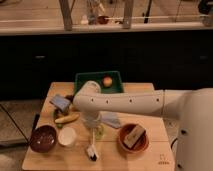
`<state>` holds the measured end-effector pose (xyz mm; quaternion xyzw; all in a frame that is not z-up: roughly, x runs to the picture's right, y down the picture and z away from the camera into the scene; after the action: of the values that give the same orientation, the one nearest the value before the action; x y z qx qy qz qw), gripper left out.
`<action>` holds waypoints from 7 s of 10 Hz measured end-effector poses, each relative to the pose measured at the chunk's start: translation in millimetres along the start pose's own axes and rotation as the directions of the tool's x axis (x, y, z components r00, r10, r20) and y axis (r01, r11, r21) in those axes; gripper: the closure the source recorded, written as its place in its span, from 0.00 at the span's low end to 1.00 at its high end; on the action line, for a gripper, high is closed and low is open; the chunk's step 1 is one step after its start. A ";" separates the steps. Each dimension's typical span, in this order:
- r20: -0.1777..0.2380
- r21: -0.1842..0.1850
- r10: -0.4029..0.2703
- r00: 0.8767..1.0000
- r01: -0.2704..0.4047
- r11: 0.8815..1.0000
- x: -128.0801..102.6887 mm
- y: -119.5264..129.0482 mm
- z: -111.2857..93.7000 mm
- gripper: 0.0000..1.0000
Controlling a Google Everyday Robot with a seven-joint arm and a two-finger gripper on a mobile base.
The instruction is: Place brush in plastic cup
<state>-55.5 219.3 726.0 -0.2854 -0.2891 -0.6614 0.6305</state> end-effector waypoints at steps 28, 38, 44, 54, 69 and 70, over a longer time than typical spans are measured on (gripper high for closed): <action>0.004 0.036 0.019 1.000 -0.019 0.999 33.9 12.1 -36.8 0.20; 0.004 0.037 0.020 1.000 -0.020 0.999 33.8 12.4 -36.6 0.20; 0.005 0.037 0.020 1.000 -0.020 0.999 33.7 12.2 -36.0 0.20; 0.006 0.036 0.020 1.000 -0.020 0.999 33.7 12.5 -35.9 0.20; 0.006 0.036 0.020 1.000 -0.020 0.999 33.6 12.5 -35.9 0.20; 0.006 0.036 0.020 1.000 -0.020 0.999 33.6 12.5 -36.0 0.20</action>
<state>-44.8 169.6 727.1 -0.2787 -0.2997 -0.6490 0.6414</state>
